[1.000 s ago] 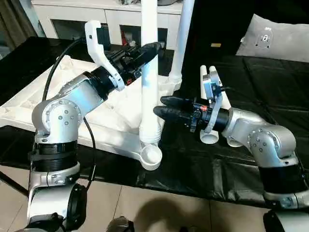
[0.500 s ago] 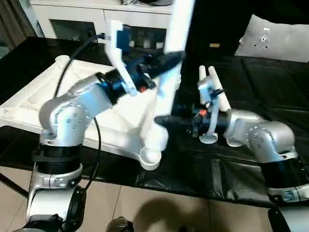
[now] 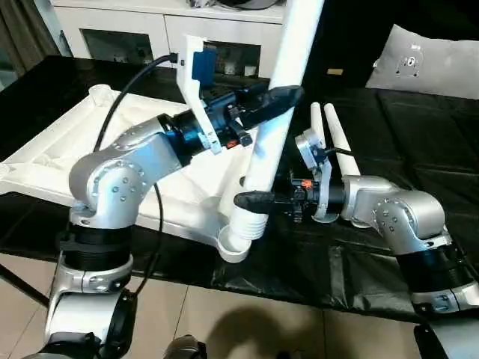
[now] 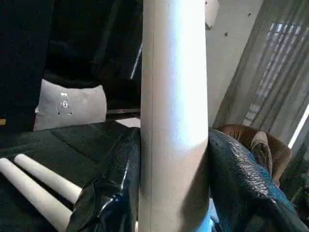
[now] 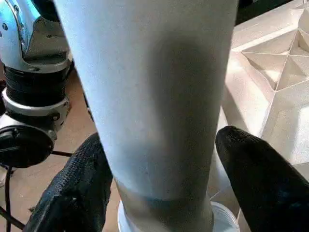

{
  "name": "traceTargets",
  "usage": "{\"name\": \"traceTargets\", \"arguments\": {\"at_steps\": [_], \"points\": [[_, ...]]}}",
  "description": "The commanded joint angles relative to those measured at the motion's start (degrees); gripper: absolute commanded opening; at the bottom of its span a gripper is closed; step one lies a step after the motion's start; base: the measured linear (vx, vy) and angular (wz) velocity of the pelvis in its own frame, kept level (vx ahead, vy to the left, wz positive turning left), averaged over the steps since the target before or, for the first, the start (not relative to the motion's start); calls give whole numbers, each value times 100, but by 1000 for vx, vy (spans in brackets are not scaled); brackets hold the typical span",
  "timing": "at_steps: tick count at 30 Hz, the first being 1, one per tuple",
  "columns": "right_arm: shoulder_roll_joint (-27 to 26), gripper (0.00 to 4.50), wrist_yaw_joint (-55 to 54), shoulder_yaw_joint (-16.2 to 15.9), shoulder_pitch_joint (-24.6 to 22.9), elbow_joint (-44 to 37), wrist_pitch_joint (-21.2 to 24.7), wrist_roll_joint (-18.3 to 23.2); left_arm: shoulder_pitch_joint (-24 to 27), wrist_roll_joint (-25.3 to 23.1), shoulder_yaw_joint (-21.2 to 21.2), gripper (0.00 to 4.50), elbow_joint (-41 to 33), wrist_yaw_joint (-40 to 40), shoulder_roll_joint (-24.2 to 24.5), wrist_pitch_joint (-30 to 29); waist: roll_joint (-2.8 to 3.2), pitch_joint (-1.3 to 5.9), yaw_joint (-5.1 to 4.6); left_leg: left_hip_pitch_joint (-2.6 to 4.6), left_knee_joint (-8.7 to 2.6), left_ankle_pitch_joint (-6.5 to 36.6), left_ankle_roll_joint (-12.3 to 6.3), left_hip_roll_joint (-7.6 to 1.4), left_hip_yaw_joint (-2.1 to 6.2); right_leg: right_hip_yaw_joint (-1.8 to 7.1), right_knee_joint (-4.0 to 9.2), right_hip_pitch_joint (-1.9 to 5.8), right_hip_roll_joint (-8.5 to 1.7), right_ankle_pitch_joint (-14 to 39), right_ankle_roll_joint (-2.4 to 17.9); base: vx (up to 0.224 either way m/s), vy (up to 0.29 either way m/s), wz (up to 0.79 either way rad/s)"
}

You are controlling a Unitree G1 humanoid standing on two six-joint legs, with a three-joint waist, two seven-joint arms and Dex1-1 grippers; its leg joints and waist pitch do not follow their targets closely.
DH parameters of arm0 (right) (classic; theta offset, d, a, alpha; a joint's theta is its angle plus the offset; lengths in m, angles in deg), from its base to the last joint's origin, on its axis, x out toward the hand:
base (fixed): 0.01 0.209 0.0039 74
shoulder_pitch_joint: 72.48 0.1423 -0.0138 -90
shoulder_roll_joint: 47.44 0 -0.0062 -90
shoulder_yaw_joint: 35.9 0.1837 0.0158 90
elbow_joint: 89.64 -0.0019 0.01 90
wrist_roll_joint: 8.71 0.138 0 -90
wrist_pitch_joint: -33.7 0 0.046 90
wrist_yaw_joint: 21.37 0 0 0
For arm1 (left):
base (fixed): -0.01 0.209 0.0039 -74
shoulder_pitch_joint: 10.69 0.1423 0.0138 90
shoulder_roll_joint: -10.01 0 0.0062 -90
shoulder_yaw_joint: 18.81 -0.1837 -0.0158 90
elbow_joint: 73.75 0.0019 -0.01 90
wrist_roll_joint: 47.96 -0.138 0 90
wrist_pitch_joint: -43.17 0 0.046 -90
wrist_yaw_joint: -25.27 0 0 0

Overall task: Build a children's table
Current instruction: Pick table leg

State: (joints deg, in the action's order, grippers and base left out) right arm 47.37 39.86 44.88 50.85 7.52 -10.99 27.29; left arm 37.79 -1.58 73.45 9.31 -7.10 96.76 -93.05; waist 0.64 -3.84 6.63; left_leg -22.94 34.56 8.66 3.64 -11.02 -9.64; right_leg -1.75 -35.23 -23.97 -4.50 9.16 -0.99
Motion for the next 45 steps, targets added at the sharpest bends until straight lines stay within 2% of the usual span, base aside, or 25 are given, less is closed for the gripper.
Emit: {"name": "traceTargets", "arguments": {"at_steps": [1,8,11,17,18,20,21,22,23,25,26,27,28,29,30,31,32,33,34,35,38,40,42,43,45], "points": [[-5,348,47,12,95,15,-86,-37,-147,-30,-56,173,-46,-55,-12,42,-107,492,21,117,-361,1166,112,-85,-13,108,382,299,-227,1580,952,0,0,0],[-23,267,93,15,102,58,-101,-53,-144,-37,-62,173,-48,-75,-6,28,-87,486,19,127,-364,1246,115,-87,-9,103,388,292,-229,1659,962,0,0,0],[-32,261,103,15,99,63,-103,-58,-147,-41,-69,173,-45,-89,-3,24,-82,487,19,128,-368,1240,117,-92,-6,102,385,291,-225,1621,963,0,0,0],[-49,199,121,10,59,41,-140,-77,-177,-64,-84,172,-32,-4,3,-46,-83,492,18,121,-365,1213,117,-87,-5,100,380,303,-230,1576,975,0,0,0],[-52,199,110,13,53,44,-146,-86,-200,-78,-92,172,-20,43,-7,-74,-52,491,24,123,-365,1216,125,-87,-1,100,375,300,-231,1574,979,0,0,0],[-53,194,97,21,48,49,-144,-93,-226,-56,-108,172,-27,38,-27,-97,-67,492,22,126,-363,1242,125,-84,-4,98,385,301,-227,1592,974,0,0,0],[-55,194,78,24,45,54,-130,-95,-234,14,-105,172,-53,21,-55,-140,-48,495,23,130,-363,1245,132,-88,-1,97,384,296,-225,1563,985,0,0,0],[-60,193,53,29,34,60,-126,-108,-241,87,-114,207,-101,8,-91,-192,-55,493,19,129,-363,1247,133,-88,-3,96,383,297,-225,1545,999,0,0,0],[-75,193,-3,49,18,65,-105,-114,-237,94,-221,207,-207,-80,-95,-202,-32,491,26,127,-363,1265,135,-84,4,91,382,302,-230,1559,1022,0,0,0],[-103,193,-67,93,-13,51,-78,-88,-209,110,-359,242,-327,-198,-101,-222,-28,494,18,124,-365,1283,134,-86,4,91,391,302,-228,1556,1020,0,0,0],[-121,193,-94,116,-35,39,-70,-75,-190,144,-404,245,-379,-233,-121,-253,-30,499,21,126,-361,1280,137,-88,5,89,382,304,-230,1525,1032,0,0,0],[-149,193,-142,138,-71,6,-82,-73,-166,198,-434,248,-423,-240,-184,-273,0,499,26,126,-364,1285,142,-92,13,86,375,303,-230,1493,1051,0,0,0],[-188,193,-178,163,-111,-32,-132,-70,-144,187,-474,253,-455,-227,-248,-233,-19,494,20,119,-367,1278,137,-92,8,86,382,307,-226,1447,1065,0,0,0],[-379,193,-474,361,-200,-103,-216,-6,-119,82,-536,261,-439,-155,-407,-72,10,496,26,122,-362,1313,141,-93,4,89,398,299,-231,1433,1069,0,0,0],[-387,193,-487,369,-203,-106,-217,-3,-118,78,-538,275,-437,-154,-413,-65,27,498,34,126,-365,1304,147,-91,12,88,396,298,-231,1423,1069,0,0,0],[-446,193,-590,431,-223,-126,-220,21,-111,40,-554,285,-427,-149,-454,-8,7,502,23,119,-374,1359,150,-85,16,74,394,316,-226,1451,1082,0,0,0],[-517,193,-746,484,-264,-188,-229,22,-111,0,-498,297,-358,-97,-582,151,4,491,18,125,-381,1388,163,-92,16,76,412,306,-227,1513,1054,0,0,0],[-534,193,-805,489,-283,-231,-228,12,-119,-11,-446,297,-315,-63,-657,237,87,494,31,135,-378,1470,198,-91,32,74,404,303,-234,1597,1044,0,0,0],[-554,193,-858,500,-315,-280,-211,11,-152,70,-310,297,-246,1,-761,307,121,487,19,136,-380,1535,212,-87,31,73,424,297,-223,1642,1014,0,0,0],[-574,193,-923,515,-355,-332,-189,12,-192,181,-156,300,-177,56,-869,381,73,483,8,147,-378,1633,209,-76,21,67,449,300,-213,1714,995,0,0,0],[-712,193,-1336,712,-554,-499,-206,-8,-377,673,494,302,104,315,-1176,567,85,492,27,124,-373,1590,224,-61,23,61,455,312,-236,1778,1009,0,0,0],[-773,192,-1520,811,-612,-532,-257,-33,-393,790,633,302,157,366,-1190,559,73,500,20,131,-378,1605,233,-64,29,50,463,308,-233,1766,1036,0,0,0],[-970,190,-1974,1072,-752,-660,-379,-43,-312,856,837,302,217,383,-1088,534,105,498,-1,133,-384,1638,212,-59,37,44,453,299,-215,1771,990,0,0,0],[-1010,190,-2068,1124,-783,-699,-402,-30,-274,859,871,302,218,357,-1050,526,87,492,-25,115,-395,1641,202,-49,40,36,460,315,-213,1873,915,0,0,0],[-1028,190,-2145,1163,-836,-807,-414,-4,-169,709,863,302,197,348,-932,542,141,500,-42,137,-392,1659,213,-54,42,43,466,305,-201,1896,845,0,0,0]]}}
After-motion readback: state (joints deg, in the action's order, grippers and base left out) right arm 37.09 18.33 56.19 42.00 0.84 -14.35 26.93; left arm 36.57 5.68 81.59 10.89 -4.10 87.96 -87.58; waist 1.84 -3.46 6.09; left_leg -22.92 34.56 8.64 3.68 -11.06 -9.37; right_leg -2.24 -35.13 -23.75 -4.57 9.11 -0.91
